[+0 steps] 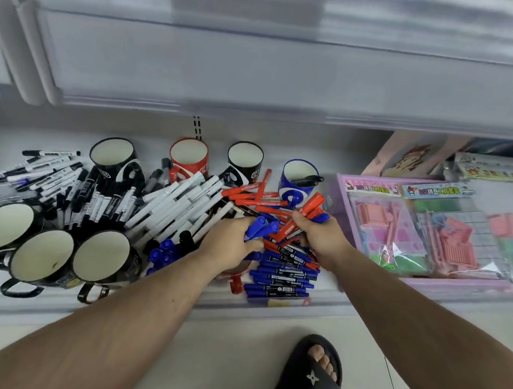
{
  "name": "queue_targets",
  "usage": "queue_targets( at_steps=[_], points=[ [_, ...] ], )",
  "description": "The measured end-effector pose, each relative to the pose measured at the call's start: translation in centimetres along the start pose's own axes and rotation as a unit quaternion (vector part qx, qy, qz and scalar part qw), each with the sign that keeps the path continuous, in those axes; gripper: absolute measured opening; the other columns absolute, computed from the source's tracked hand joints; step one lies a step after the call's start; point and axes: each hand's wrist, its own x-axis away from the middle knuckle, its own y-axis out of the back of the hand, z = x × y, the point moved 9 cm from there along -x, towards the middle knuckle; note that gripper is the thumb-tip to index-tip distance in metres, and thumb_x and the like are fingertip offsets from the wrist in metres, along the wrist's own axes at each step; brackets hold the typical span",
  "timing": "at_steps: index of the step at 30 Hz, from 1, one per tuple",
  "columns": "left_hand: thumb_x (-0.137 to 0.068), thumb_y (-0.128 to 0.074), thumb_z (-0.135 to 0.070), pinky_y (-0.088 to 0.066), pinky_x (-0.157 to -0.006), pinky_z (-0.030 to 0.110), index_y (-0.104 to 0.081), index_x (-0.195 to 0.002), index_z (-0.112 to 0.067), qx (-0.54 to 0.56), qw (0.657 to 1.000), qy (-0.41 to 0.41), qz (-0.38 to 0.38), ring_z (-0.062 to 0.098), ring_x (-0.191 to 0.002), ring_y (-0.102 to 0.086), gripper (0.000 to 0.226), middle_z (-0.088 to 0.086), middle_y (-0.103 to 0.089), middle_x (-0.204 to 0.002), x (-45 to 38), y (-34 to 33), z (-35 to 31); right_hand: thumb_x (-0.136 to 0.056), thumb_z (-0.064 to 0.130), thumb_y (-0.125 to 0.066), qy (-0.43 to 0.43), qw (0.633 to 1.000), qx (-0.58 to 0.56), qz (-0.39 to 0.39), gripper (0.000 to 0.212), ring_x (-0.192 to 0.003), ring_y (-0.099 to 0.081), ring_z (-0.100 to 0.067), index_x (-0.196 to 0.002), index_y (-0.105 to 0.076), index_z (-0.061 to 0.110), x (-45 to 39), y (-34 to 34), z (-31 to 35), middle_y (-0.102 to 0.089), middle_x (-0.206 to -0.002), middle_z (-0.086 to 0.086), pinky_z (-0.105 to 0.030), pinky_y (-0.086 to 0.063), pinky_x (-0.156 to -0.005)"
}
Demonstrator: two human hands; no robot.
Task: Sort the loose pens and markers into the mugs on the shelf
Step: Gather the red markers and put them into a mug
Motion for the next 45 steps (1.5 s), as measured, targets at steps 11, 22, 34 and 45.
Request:
queue_targets(
  at_steps=[11, 22, 34, 45],
  points=[
    [-0.084, -0.054, 0.002, -0.047, -0.081, 0.027, -0.061, -0.117, -0.026, -0.101, 0.983, 0.066, 0.136, 0.014, -0.1, -0.053, 0.044, -0.001, -0.059, -0.121, -1.3, -1.8, 2.1, -0.094, 0.02, -0.065, -0.032, 0.999, 0.005, 0.001, 0.013, -0.049, -0.05, -0.011, -0.082, -0.067, 0.014, -0.3, -0.1, -1.2, -0.062, -0.058, 0.003, -0.024, -0.042, -0.053],
    [-0.071, -0.065, 0.01, -0.049, -0.082, 0.022, -0.055, -0.122, -0.031, 0.204, 0.968, -0.078, 0.124, -0.001, -0.097, -0.058, 0.067, -0.018, -0.064, -0.104, -1.2, 4.2, -5.1, -0.088, 0.017, -0.071, 0.201, 0.954, 0.189, 0.118, 0.006, -0.086, -0.069, -0.012, -0.09, -0.067, 0.021, 5.2, -6.2, 9.1, -0.072, -0.089, 0.001, -0.023, -0.053, -0.08],
    [-0.082, -0.07, -0.004, -0.042, -0.058, 0.008, -0.055, -0.068, -0.022, 0.103, 0.985, -0.101, 0.098, -0.006, -0.058, -0.051, 0.028, -0.01, -0.055, -0.065, 0.4, 5.4, -3.7, -0.088, 0.025, -0.065, 0.287, 0.891, 0.313, 0.162, 0.039, -0.108, -0.054, -0.011, -0.126, -0.056, 0.025, 8.2, -10.0, 9.7, -0.061, -0.112, 0.004, -0.035, -0.045, -0.098],
    [-0.083, -0.071, -0.008, -0.04, -0.062, 0.006, -0.065, -0.074, -0.023, 0.11, 0.99, -0.081, 0.019, -0.008, -0.064, -0.056, 0.018, -0.013, -0.061, -0.067, 0.8, 7.2, -1.0, -0.087, 0.018, -0.071, 0.333, 0.864, 0.355, 0.129, 0.039, -0.1, -0.053, -0.003, -0.123, -0.06, 0.026, 9.0, -11.2, 10.5, -0.06, -0.112, 0.009, -0.016, -0.042, -0.09]
  ],
)
